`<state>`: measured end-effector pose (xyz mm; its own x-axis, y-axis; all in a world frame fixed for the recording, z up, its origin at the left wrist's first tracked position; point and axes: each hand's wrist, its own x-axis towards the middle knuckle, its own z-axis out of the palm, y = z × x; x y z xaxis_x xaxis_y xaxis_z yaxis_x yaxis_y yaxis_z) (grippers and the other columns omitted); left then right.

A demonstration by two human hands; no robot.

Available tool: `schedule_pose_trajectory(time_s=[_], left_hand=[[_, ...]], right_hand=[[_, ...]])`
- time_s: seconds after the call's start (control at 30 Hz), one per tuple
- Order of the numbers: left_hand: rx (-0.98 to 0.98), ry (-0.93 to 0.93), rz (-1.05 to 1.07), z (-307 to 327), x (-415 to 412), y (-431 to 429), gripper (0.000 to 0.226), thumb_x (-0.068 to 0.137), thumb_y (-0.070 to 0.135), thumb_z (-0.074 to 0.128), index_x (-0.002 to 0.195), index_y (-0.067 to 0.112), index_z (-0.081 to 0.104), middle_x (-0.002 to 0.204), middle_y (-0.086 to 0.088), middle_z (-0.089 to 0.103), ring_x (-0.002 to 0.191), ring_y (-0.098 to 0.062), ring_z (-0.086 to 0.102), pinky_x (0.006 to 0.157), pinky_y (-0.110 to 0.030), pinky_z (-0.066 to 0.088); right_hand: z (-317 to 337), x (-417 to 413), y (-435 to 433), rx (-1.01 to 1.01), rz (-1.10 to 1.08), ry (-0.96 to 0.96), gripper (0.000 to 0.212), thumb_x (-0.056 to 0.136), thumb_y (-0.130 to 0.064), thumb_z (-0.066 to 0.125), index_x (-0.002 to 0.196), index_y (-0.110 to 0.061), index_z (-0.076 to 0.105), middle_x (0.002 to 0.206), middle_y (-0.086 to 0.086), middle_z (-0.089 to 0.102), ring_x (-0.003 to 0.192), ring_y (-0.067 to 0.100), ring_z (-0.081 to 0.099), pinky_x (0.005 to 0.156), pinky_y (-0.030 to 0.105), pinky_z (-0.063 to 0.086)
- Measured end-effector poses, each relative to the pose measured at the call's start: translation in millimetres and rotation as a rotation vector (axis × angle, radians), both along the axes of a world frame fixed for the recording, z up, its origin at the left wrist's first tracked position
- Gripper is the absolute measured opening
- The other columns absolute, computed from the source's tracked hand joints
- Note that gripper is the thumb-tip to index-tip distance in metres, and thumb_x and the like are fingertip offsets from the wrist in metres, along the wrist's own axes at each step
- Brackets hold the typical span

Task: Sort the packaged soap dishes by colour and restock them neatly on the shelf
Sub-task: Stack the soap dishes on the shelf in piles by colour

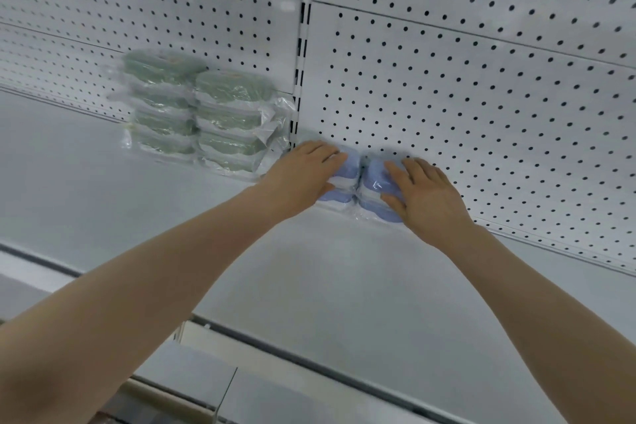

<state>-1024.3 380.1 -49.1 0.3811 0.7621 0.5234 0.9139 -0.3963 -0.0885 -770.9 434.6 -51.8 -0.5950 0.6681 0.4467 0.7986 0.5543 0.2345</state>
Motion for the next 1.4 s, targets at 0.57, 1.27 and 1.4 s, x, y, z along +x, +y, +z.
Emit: schedule_pose_trajectory(time_s=[0.57, 1.27, 1.4], left_hand=[[0.051, -0.133, 0.314, -62.6, -117.5, -335.5, 0.044, 0.091, 0.028, 0.062, 0.131, 0.009, 0.056, 0.123, -0.010, 0.061, 0.113, -0.030, 0.054, 0.100, -0.040, 0.044], [-0.735, -0.406, 0.822, -333.5, -97.1, -604.7, 0.061, 0.079, 0.034, 0.072, 0.134, 0.030, 0.047, 0.139, -0.008, 0.050, 0.122, -0.038, 0.050, 0.092, -0.047, 0.052], [-0.785, -0.335, 0.868, -332.3, -90.8, -586.0, 0.045, 0.085, 0.050, 0.056, 0.127, 0.036, 0.049, 0.138, -0.012, 0.051, 0.124, -0.049, 0.048, 0.091, -0.058, 0.049]], right_hand=[[-42.1, -116.5, -269.4, 0.019, 0.431, 0.167, 0.050, 0.101, -0.036, 0.044, 0.140, -0.006, 0.048, 0.133, 0.018, 0.053, 0.125, 0.034, 0.048, 0.105, 0.040, 0.038], [-281.6, -283.0, -397.2, -0.671, 0.333, -0.358, 0.088, 0.085, -0.050, 0.064, 0.152, -0.012, 0.021, 0.137, 0.020, 0.040, 0.122, 0.037, 0.044, 0.097, 0.044, 0.042], [-281.9, -285.5, -403.2, -0.653, 0.337, -0.348, 0.085, 0.084, -0.046, 0.064, 0.152, -0.012, 0.025, 0.127, 0.019, 0.047, 0.114, 0.037, 0.047, 0.094, 0.044, 0.040]])
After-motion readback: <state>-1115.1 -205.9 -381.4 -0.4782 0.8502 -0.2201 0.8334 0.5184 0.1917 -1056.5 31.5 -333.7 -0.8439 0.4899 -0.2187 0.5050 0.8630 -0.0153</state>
